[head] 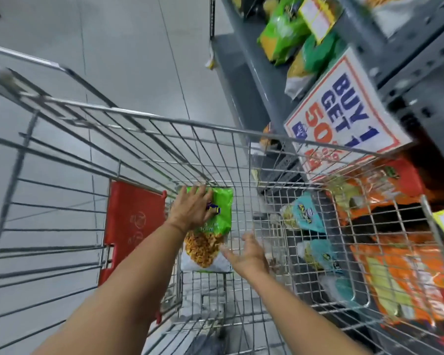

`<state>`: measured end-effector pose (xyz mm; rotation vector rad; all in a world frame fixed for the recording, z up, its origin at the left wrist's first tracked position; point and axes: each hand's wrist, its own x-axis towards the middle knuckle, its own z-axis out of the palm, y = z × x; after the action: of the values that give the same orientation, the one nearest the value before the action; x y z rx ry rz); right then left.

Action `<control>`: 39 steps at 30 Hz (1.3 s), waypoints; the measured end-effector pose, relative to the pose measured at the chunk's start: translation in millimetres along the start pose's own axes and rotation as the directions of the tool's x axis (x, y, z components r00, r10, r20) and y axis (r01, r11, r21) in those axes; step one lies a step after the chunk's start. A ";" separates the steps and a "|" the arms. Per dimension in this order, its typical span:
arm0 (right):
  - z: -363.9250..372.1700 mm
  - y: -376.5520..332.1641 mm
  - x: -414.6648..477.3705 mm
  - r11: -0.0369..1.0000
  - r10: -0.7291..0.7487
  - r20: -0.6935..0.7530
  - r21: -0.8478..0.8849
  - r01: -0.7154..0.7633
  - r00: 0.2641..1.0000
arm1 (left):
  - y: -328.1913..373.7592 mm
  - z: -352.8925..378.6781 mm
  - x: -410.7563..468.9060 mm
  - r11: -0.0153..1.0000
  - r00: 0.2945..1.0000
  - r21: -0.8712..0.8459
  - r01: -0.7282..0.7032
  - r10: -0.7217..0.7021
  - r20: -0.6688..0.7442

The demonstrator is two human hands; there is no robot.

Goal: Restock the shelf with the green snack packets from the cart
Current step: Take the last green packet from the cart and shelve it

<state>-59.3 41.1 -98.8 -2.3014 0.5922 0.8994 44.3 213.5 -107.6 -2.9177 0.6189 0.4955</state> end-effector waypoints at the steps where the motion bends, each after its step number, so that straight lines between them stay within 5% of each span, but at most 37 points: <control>1: 6.0 0.9 6.3 1.000 0.030 0.055 -0.001 -0.030 0.998 | -1.6 4.0 4.4 1.000 1.000 -0.006 -0.004 0.004 -0.001; 13: 45.0 16.7 30.0 0.951 0.100 0.227 0.264 -0.160 0.969 | -9.6 27.8 35.1 0.945 0.990 -0.296 0.136 -0.124 0.061; 18: 27.7 24.2 31.9 0.948 0.107 0.296 0.259 -0.187 0.949 | -11.3 3.2 22.9 0.932 0.986 -0.357 -0.065 0.005 -0.166; 25: -52.0 28.9 6.7 0.907 0.088 0.176 0.392 -0.152 0.980 | 21.4 -80.5 2.3 0.865 0.903 -0.393 -0.312 0.141 -0.405; 31: -137.1 48.7 -55.0 0.902 0.006 0.034 0.432 -0.020 0.999 | 84.6 -203.5 1.3 0.807 0.758 -0.232 -0.543 0.353 -0.548; 39: -231.8 97.7 -162.5 0.805 -0.085 -0.250 0.553 0.214 0.964 | 194.9 -363.9 -30.4 0.681 0.455 0.088 -0.727 0.574 -0.680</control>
<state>-120.7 -153.3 120.6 -1.8550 0.6533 0.3226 43.5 -18.1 235.4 -2.8721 1.9602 -0.5625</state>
